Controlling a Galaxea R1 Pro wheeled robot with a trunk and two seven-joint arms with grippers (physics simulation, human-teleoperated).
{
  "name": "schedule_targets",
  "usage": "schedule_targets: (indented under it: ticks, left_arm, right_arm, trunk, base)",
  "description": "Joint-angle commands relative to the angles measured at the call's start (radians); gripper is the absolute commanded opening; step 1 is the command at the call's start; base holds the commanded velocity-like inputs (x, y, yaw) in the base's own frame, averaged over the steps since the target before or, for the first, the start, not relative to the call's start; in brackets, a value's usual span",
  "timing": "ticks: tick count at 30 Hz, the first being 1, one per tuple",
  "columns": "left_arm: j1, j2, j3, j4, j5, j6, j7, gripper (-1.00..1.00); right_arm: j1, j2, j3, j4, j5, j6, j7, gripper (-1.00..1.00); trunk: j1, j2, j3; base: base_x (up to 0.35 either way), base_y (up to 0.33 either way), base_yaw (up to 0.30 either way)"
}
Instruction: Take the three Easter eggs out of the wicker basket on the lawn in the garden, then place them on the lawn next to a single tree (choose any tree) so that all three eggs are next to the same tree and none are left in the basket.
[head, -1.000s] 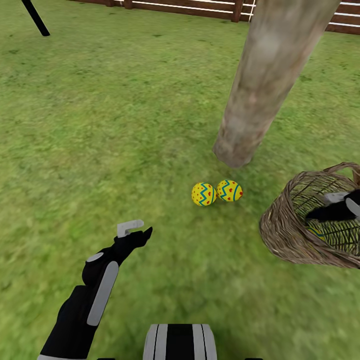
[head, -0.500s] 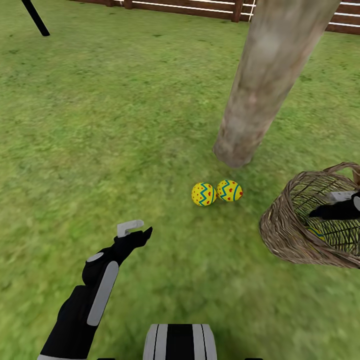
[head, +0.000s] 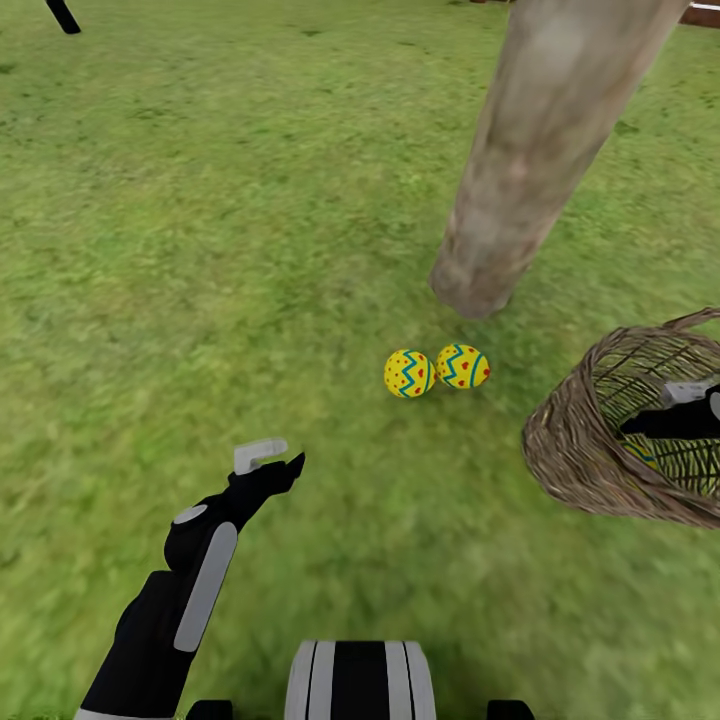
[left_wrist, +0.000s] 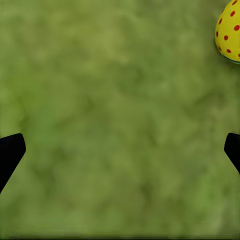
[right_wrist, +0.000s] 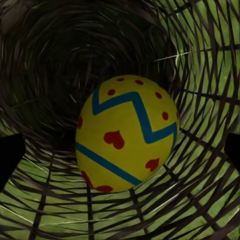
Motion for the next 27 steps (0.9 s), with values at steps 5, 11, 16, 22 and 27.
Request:
schedule_targets:
  ticks: [5, 11, 16, 22, 27]
  left_arm:
    - [-0.001, 0.000, -0.001, -0.001, 0.011, 0.004, 0.009, 1.00]
    - [0.000, 0.000, -0.001, -0.001, 0.011, 0.004, 0.009, 1.00]
    - [0.000, 0.000, -0.001, -0.001, 0.011, 0.004, 0.009, 1.00]
    - [0.000, 0.001, -0.001, -0.001, 0.011, 0.004, 0.009, 1.00]
    - [-0.001, 0.002, -0.001, -0.001, 0.011, 0.004, 0.009, 1.00]
  right_arm:
    - [-0.002, -0.002, 0.005, -0.001, 0.007, 0.001, 0.006, 1.00]
    - [-0.002, -0.002, 0.005, -0.001, 0.007, 0.001, 0.004, 1.00]
    - [-0.002, -0.004, 0.005, -0.001, 0.008, 0.001, 0.002, 1.00]
    - [-0.002, -0.008, 0.005, -0.001, 0.008, 0.000, 0.001, 1.00]
    - [-0.002, -0.012, 0.003, -0.001, 0.007, 0.000, 0.001, 1.00]
  trunk:
    - [0.002, -0.002, -0.020]
    - [0.005, -0.003, -0.043]
    - [0.007, -0.004, -0.063]
    - [0.010, -0.005, -0.086]
    - [0.010, -0.006, -0.090]
  base:
    - [0.000, 0.000, 0.000]
    - [0.000, 0.000, 0.000]
    - [0.000, 0.000, 0.000]
    - [0.000, 0.000, 0.000]
    - [0.000, 0.000, 0.000]
